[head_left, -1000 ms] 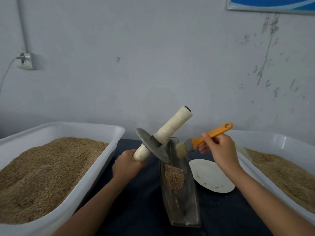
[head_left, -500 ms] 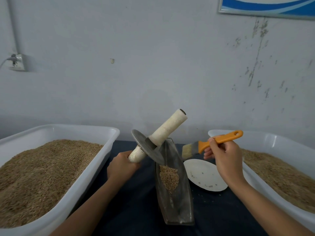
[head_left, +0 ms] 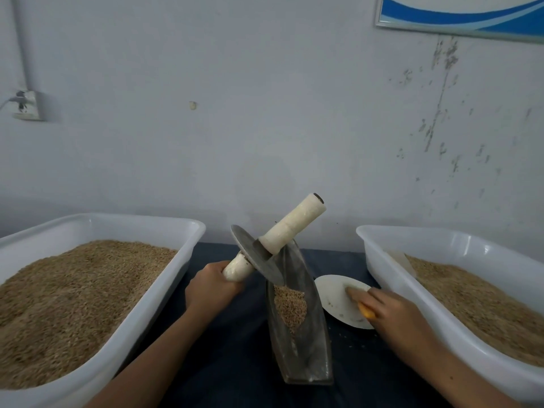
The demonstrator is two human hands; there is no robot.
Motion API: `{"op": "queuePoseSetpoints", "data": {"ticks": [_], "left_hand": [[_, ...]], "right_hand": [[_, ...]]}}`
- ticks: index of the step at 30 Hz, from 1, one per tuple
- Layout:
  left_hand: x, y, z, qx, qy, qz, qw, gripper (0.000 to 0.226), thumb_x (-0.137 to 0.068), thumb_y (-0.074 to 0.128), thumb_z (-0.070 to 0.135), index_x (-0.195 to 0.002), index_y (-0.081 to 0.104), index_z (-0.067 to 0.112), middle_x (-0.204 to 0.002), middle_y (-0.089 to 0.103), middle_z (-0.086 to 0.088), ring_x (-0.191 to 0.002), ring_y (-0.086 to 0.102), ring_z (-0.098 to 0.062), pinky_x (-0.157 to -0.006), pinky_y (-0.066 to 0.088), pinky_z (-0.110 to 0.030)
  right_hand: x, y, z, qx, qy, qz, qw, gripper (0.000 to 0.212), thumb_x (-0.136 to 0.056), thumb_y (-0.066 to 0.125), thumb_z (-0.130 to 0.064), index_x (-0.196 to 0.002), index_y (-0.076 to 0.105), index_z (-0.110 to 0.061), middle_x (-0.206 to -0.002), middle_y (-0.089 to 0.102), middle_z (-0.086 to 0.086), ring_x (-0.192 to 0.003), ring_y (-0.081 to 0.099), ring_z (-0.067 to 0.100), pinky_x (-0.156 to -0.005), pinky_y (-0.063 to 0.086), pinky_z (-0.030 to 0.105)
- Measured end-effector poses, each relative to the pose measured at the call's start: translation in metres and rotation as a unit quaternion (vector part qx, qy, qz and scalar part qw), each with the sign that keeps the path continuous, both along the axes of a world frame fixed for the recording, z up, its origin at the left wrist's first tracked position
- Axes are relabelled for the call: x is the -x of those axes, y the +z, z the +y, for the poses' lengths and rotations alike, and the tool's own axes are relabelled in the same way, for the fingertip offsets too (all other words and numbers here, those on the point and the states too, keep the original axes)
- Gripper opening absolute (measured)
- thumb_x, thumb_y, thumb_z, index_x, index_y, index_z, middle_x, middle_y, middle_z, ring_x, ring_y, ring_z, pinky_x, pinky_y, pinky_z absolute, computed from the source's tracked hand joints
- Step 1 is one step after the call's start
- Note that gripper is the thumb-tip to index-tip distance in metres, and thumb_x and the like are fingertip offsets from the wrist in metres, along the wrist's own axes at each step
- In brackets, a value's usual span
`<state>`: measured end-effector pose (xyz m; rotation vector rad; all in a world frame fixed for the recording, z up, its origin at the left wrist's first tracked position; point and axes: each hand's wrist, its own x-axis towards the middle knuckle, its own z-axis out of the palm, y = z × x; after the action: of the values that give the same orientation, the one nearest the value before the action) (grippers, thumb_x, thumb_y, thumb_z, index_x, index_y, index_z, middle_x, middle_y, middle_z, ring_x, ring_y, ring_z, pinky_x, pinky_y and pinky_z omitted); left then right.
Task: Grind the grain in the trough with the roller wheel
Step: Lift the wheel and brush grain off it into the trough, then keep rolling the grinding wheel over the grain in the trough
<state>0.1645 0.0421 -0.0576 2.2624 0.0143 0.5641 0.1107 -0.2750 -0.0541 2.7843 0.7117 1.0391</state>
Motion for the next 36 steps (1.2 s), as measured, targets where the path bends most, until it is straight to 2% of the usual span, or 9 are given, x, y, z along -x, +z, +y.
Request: {"op": "queuePoseSetpoints", "data": {"ticks": [4,7,11,16,19,21,25,30,36], "left_hand": [[0.0,0.0,0.0,-0.004,-0.002,-0.002,1.0,0.024,-0.075,0.071,0.037,-0.097,0.067,0.031,-0.075,0.063,0.014,-0.075,0.06,-0.009,-0.061,0.039,-0.025],[0.0,0.0,0.0,-0.009,-0.003,-0.002,1.0,0.025,-0.074,0.072,0.034,-0.099,0.068,0.033,-0.072,0.061,0.017,-0.073,0.058,-0.008,-0.06,0.039,-0.025],[0.0,0.0,0.0,-0.021,-0.001,0.006,1.0,0.028,-0.073,0.072,0.032,-0.1,0.067,0.034,-0.07,0.058,0.019,-0.071,0.056,-0.006,-0.057,0.036,-0.024],[0.001,0.006,0.0,-0.06,-0.006,-0.008,0.998,0.019,-0.075,0.071,0.032,-0.091,0.063,0.037,-0.073,0.06,0.015,-0.076,0.06,-0.009,-0.062,0.041,-0.026],[0.003,0.017,-0.004,-0.112,0.003,-0.023,0.993,0.01,-0.075,0.069,0.035,-0.082,0.062,0.033,-0.069,0.06,0.015,-0.071,0.057,-0.006,-0.06,0.04,-0.024],[0.006,0.022,-0.009,-0.141,-0.007,-0.024,0.99,0.009,-0.078,0.066,0.039,-0.084,0.062,0.034,-0.073,0.061,0.014,-0.072,0.057,-0.006,-0.061,0.042,-0.025],[0.01,0.028,-0.025,-0.237,-0.01,-0.038,0.971,0.01,-0.08,0.059,0.04,-0.077,0.051,0.036,-0.066,0.05,0.015,-0.062,0.046,-0.002,-0.05,0.027,-0.021],[-0.003,0.037,-0.032,-0.293,-0.005,-0.055,0.955,0.007,-0.078,0.056,0.04,-0.076,0.054,0.033,-0.062,0.048,0.013,-0.061,0.044,-0.006,-0.05,0.024,-0.024],[-0.021,0.042,-0.027,-0.324,-0.057,-0.009,0.944,0.006,-0.077,0.058,0.038,-0.081,0.059,0.032,-0.071,0.056,0.012,-0.062,0.045,-0.004,-0.051,0.026,-0.021]], "right_hand": [[0.005,-0.005,-0.001,0.11,-0.028,0.077,0.991,0.067,-0.042,0.091,-0.012,-0.107,0.072,-0.016,-0.091,0.069,-0.005,-0.078,0.066,0.015,-0.062,0.054,0.026],[0.008,-0.007,0.003,0.162,-0.064,0.158,0.972,0.059,-0.085,0.059,-0.015,-0.14,0.04,-0.024,-0.133,0.049,-0.005,-0.119,0.045,0.018,-0.092,0.037,0.031],[0.013,0.001,0.012,0.166,-0.101,0.163,0.967,0.059,-0.09,0.051,-0.009,-0.143,0.029,-0.025,-0.14,0.044,-0.003,-0.126,0.041,0.021,-0.097,0.032,0.035],[0.017,0.042,0.036,0.039,-0.013,-0.002,0.999,0.079,-0.053,0.077,0.005,-0.127,0.055,-0.011,-0.116,0.062,0.01,-0.103,0.06,0.028,-0.084,0.054,0.04],[0.001,0.058,0.056,0.052,0.024,-0.115,0.992,0.08,-0.061,0.056,0.013,-0.136,0.042,-0.01,-0.133,0.05,0.019,-0.124,0.046,0.035,-0.103,0.04,0.05],[-0.013,0.067,0.071,0.069,0.0,-0.112,0.991,0.082,-0.063,0.06,0.011,-0.14,0.042,-0.011,-0.137,0.049,0.019,-0.132,0.041,0.036,-0.108,0.032,0.057],[-0.036,0.066,0.08,0.068,-0.023,-0.01,0.997,0.045,-0.078,0.058,-0.001,-0.12,0.055,-0.015,-0.112,0.06,0.002,-0.106,0.056,0.027,-0.094,0.032,0.035],[-0.045,0.059,0.072,0.017,-0.02,0.004,1.0,0.028,-0.069,0.071,0.002,-0.091,0.062,-0.013,-0.082,0.062,0.005,-0.071,0.056,0.026,-0.065,0.039,0.033],[-0.059,0.049,0.069,0.032,-0.025,0.052,0.998,0.028,-0.09,0.049,-0.011,-0.117,0.047,-0.019,-0.113,0.056,0.001,-0.1,0.052,0.024,-0.075,0.024,0.03]]}}
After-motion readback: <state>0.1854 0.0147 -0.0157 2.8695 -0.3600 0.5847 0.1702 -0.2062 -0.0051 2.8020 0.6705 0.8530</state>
